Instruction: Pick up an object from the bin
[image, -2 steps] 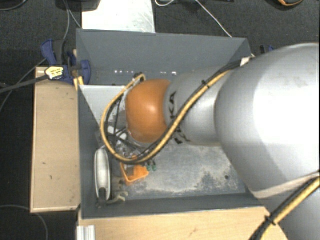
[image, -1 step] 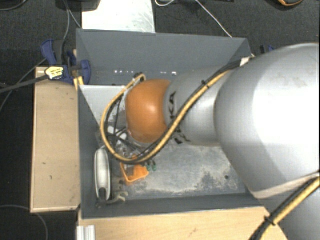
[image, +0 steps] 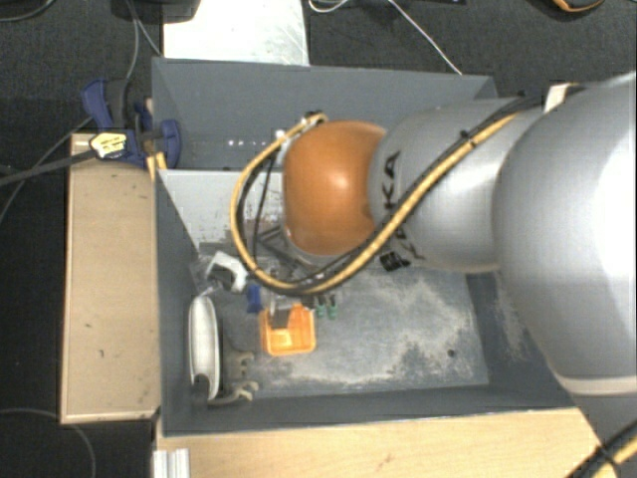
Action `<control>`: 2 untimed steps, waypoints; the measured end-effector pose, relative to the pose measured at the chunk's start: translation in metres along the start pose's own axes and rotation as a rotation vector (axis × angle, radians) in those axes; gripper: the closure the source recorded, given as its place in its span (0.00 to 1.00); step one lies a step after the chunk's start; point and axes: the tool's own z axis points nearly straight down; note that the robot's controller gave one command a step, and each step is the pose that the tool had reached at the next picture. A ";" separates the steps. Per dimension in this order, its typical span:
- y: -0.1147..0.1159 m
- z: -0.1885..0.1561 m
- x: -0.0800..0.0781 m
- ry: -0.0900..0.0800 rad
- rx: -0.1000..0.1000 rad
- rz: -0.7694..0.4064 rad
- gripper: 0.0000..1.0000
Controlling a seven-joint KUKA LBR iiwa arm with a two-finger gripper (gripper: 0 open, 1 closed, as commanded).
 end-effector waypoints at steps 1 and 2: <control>-0.011 -0.038 -0.016 -0.007 0.000 0.036 1.00; -0.012 -0.136 -0.008 0.000 0.000 0.029 1.00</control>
Offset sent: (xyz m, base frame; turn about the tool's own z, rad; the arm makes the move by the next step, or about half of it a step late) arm 0.0071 -0.0113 0.1593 0.0231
